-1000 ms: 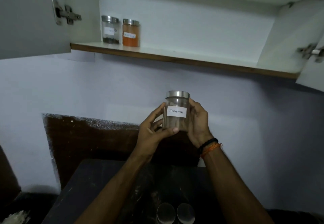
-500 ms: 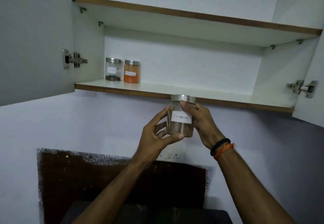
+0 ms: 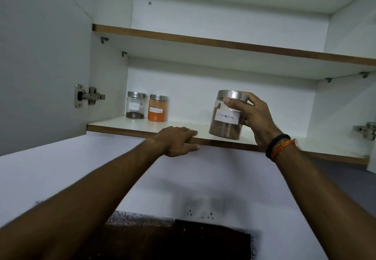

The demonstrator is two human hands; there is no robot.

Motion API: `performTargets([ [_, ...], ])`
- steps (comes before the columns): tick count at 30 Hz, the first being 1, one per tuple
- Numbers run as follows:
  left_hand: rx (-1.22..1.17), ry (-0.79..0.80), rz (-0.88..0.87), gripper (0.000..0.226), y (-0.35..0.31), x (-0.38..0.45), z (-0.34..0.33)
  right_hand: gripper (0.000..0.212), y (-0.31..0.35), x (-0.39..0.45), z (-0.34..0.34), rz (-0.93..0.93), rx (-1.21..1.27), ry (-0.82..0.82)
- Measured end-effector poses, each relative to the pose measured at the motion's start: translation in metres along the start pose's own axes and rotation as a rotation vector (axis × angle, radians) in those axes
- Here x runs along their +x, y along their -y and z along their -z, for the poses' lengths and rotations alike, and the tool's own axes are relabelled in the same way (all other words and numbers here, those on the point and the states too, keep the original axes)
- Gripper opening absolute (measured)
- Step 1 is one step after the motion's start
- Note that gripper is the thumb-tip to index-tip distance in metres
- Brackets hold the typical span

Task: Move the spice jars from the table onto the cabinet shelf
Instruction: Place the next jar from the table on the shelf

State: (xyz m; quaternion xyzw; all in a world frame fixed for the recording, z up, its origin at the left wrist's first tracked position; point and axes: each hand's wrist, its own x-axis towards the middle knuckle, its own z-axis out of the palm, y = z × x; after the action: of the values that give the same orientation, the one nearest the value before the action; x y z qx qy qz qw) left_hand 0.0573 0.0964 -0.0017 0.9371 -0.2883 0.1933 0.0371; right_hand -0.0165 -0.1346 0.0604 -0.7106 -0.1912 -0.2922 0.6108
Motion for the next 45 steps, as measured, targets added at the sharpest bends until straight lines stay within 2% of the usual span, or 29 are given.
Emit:
performTargets([
  [2,0.033,0.092,-0.036,0.072,0.012,0.014,0.004,0.049,-0.005,0.018,-0.002,-0.002,-0.045,0.010],
  [5,0.030,0.132,-0.081,0.077,0.024,0.026,0.006,0.052,-0.021,0.048,-0.006,-0.007,-0.091,-0.008],
  [14,0.100,0.009,-0.173,0.076,0.033,0.029,-0.004,0.052,-0.087,0.120,-0.045,-0.102,-0.148,0.041],
  [18,0.103,-0.010,-0.186,0.075,0.035,0.032,-0.006,0.057,-0.107,0.140,-0.069,-0.112,-0.168,0.133],
  [22,0.107,-0.053,-0.200,0.074,0.039,0.036,-0.012,0.050,-0.119,0.154,-0.086,-0.108,-0.134,0.213],
  [26,0.101,-0.086,-0.219,0.075,0.040,0.037,-0.013,0.046,-0.117,0.170,-0.095,-0.087,-0.226,0.271],
  [30,0.133,-0.133,-0.237,0.075,0.041,0.034,-0.013,0.048,-0.118,0.184,-0.102,-0.076,-0.343,0.292],
  [45,0.143,-0.134,-0.207,0.070,0.036,0.035,-0.011,0.061,-0.132,0.205,-0.139,-0.020,-0.559,0.274],
])
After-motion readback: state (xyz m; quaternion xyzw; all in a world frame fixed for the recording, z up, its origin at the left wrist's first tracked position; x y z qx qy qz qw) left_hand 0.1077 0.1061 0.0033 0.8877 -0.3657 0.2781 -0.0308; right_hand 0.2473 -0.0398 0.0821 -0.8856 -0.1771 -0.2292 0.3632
